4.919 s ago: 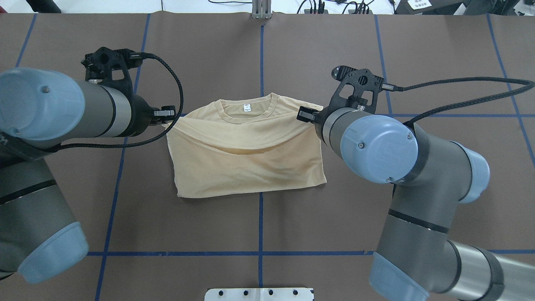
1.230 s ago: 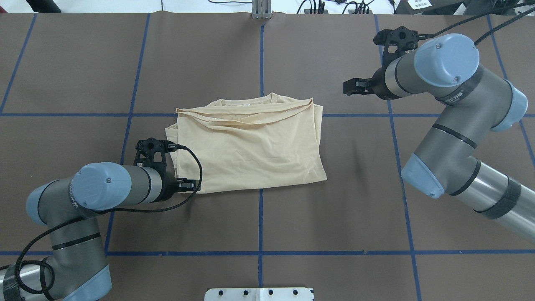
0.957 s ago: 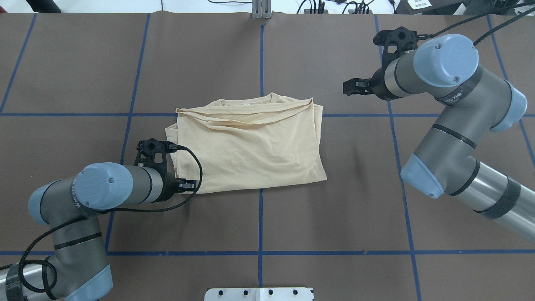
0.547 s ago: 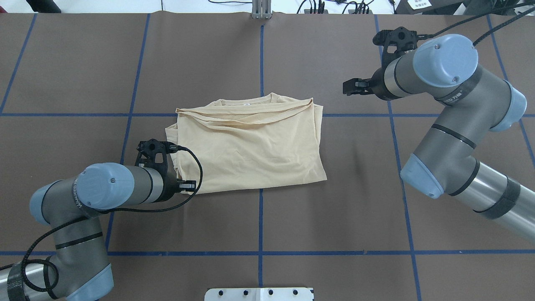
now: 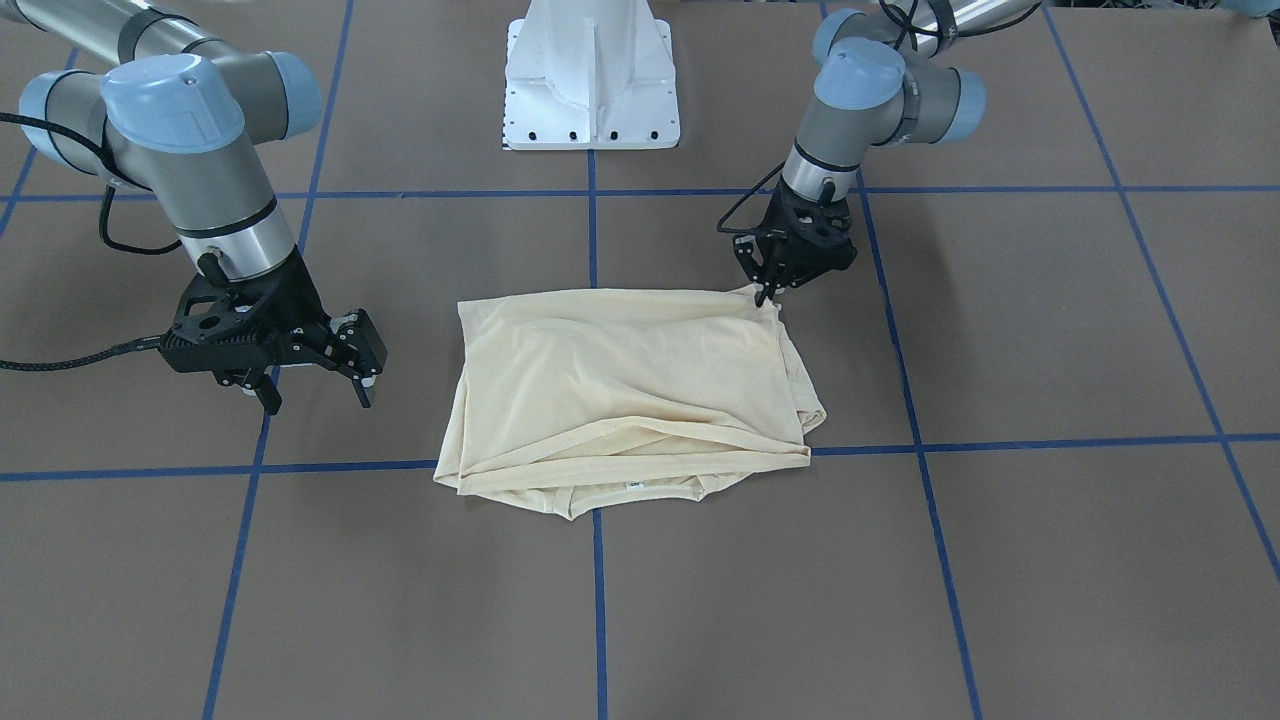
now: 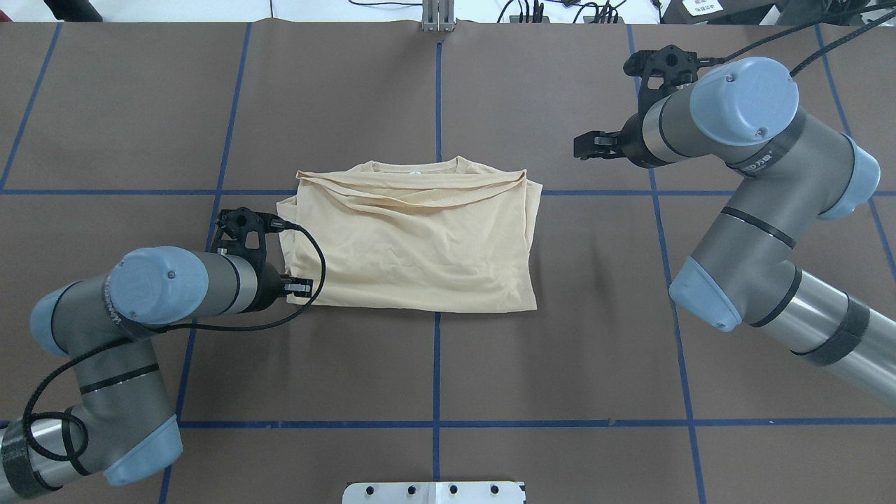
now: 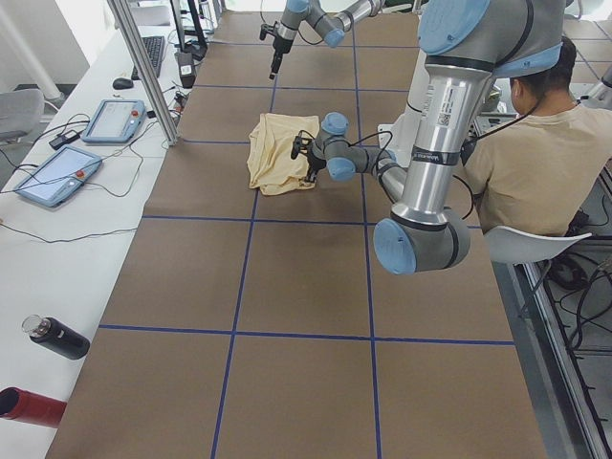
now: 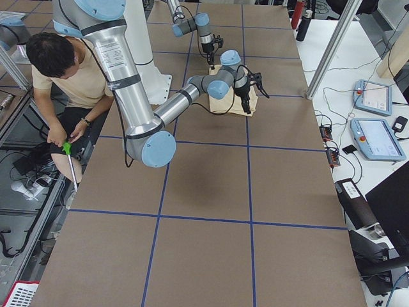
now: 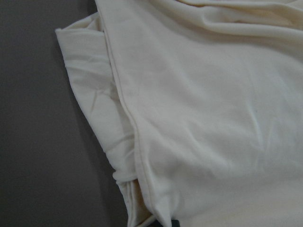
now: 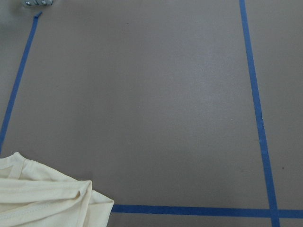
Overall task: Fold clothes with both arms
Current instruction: 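Drag the shirt farther from the robot with the left gripper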
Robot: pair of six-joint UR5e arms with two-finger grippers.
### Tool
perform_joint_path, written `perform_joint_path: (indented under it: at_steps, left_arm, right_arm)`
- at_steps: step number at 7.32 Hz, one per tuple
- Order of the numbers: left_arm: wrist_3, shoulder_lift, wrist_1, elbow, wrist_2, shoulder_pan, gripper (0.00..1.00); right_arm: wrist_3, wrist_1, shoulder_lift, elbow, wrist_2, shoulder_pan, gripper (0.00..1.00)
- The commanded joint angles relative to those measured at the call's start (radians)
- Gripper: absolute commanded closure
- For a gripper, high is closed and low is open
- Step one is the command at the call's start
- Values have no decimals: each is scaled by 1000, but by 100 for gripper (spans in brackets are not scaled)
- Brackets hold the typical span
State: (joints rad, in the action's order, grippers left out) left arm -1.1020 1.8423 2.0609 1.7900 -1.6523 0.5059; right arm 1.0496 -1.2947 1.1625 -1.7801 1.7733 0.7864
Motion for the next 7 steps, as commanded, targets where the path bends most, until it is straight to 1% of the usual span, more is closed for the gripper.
perform_joint_path:
  at_steps: [1, 2, 3, 4, 5, 6, 7]
  left_arm:
    - [216, 50, 1, -137, -3, 182, 100]
    - [320, 151, 2, -270, -4, 272, 100]
    - [344, 289, 11, -449, -6, 326, 100]
    - [349, 460, 42, -653, -4, 356, 100]
    - [391, 556, 144, -795, -14, 383, 100]
    - [411, 584, 177, -846, -15, 390, 100]
    - [416, 583, 188, -844, -21, 402, 57]
  right_arm:
    - [9, 0, -3, 2, 0, -4, 0]
    - [10, 0, -3, 2, 0, -4, 0]
    - [10, 0, -3, 4, 0, -6, 0]
    - [13, 0, -4, 2, 0, -6, 0]
    - [15, 0, -4, 2, 0, -6, 0]
    - [16, 0, -4, 2, 0, -7, 0]
    - [18, 0, -4, 2, -2, -10, 0]
